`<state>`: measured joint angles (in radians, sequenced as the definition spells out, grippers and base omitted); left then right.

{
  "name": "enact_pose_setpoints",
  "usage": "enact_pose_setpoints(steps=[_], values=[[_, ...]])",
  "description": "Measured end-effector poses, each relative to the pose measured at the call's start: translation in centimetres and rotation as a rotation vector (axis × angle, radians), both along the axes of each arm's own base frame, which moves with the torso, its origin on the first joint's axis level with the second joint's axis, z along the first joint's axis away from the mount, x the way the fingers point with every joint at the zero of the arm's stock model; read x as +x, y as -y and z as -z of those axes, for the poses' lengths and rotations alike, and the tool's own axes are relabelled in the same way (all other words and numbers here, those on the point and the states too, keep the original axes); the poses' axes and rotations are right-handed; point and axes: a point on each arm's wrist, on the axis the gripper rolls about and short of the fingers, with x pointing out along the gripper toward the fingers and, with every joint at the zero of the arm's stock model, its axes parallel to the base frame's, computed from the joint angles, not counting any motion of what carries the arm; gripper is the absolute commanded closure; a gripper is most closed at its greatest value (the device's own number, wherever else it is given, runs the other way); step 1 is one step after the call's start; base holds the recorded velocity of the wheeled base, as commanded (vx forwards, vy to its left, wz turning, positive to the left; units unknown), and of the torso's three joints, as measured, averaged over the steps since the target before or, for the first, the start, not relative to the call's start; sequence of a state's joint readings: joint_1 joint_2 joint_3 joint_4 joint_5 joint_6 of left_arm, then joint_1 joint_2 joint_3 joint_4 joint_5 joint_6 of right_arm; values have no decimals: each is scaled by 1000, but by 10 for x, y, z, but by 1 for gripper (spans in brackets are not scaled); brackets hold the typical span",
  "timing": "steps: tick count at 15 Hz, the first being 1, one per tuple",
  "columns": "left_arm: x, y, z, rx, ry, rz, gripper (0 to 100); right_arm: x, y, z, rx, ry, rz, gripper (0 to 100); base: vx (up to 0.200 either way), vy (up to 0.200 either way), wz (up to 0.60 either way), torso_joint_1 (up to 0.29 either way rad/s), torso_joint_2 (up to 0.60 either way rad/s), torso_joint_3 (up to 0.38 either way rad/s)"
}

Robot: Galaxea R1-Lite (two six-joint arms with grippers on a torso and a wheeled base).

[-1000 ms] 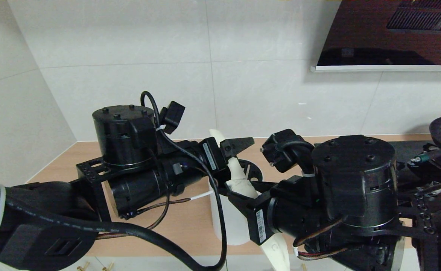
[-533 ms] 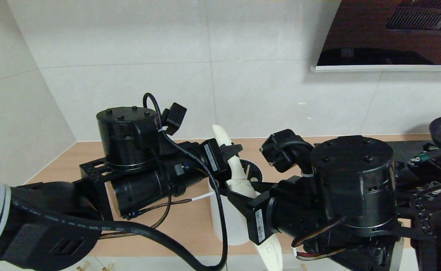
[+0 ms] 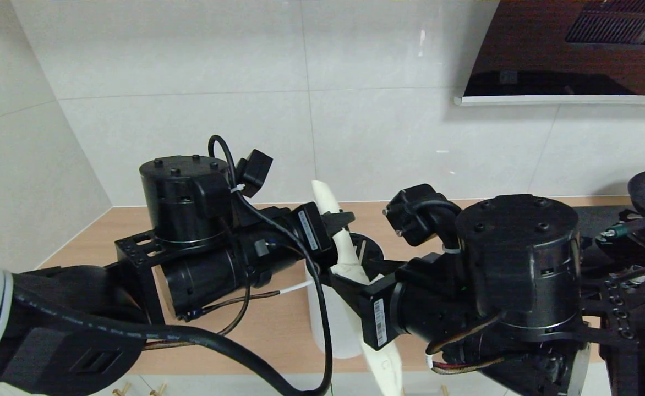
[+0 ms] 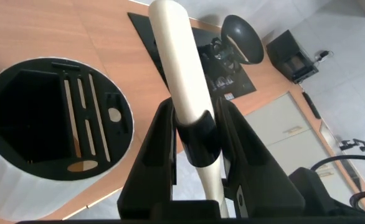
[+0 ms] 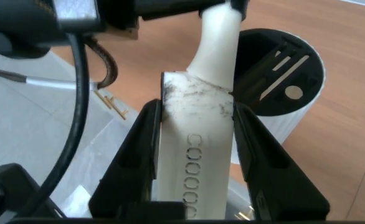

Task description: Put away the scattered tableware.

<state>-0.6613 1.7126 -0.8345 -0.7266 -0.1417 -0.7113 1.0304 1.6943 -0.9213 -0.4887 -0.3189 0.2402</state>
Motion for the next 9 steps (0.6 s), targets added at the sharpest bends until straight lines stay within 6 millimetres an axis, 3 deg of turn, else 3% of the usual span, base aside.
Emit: enact_pose_setpoints(steps=[5, 9], values=[[0, -1, -2, -9, 10, -6, 100, 0, 0, 0, 1, 1, 8, 0, 0, 0, 0, 0, 0, 0], [3, -13, -17, -45, 103, -83, 100, 5, 11, -8, 15, 27, 60, 0, 0, 0, 0, 0, 0, 0]])
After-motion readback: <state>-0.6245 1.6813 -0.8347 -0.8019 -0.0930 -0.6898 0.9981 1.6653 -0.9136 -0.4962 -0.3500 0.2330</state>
